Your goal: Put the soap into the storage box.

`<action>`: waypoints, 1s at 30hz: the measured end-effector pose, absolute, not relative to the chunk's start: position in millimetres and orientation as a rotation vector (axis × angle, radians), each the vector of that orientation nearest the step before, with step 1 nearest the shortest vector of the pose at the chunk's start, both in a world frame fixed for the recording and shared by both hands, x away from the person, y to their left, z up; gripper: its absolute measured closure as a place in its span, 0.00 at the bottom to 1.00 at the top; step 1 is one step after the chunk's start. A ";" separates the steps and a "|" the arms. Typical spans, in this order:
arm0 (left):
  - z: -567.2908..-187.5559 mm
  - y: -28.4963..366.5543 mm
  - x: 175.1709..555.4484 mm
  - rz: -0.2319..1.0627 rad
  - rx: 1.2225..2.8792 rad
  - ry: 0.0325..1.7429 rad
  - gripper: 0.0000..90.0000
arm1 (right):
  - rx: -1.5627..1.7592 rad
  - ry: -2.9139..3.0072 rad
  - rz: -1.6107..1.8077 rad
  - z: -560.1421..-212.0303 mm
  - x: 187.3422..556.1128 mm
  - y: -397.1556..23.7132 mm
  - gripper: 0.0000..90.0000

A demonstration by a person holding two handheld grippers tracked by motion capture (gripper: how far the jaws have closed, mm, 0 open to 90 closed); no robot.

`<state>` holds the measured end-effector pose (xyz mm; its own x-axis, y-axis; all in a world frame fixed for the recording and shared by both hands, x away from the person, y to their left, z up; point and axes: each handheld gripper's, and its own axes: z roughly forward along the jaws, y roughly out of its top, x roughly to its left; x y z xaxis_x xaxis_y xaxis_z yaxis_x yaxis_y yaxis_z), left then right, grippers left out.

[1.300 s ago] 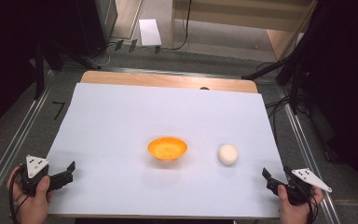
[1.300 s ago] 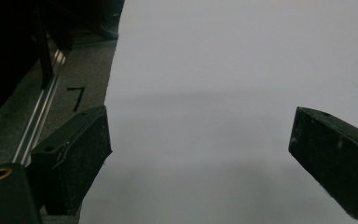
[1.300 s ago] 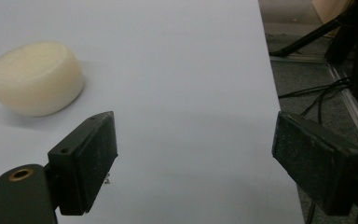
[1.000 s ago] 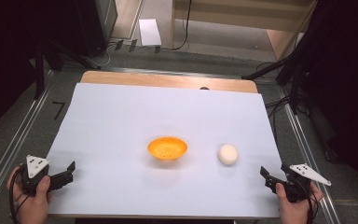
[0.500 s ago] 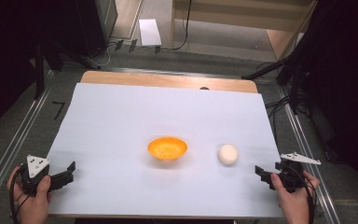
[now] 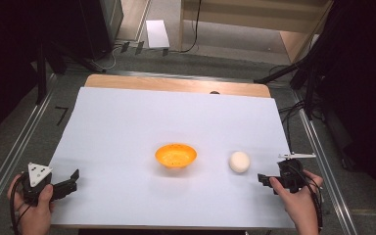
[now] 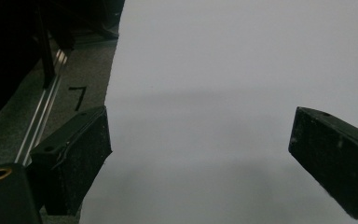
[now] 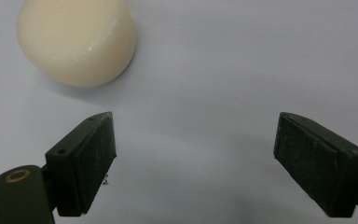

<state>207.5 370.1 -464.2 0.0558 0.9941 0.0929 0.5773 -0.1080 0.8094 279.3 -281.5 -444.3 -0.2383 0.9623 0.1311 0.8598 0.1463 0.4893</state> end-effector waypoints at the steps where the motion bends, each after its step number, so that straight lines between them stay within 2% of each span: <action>1: -464.3 370.1 207.5 0.910 1.749 1.577 0.07 | 1.784 2.213 0.701 -444.0 280.2 -280.3 0.15; 30: -464.1 370.4 207.4 0.908 1.750 1.576 0.07 | 1.788 2.341 0.656 -437.3 306.5 -241.8 0.15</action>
<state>207.4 370.4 -464.1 0.0574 0.9942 0.0914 0.5772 -0.1078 0.8095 306.5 -241.8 -437.3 -0.2928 0.9425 0.1610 0.8890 0.2064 0.4088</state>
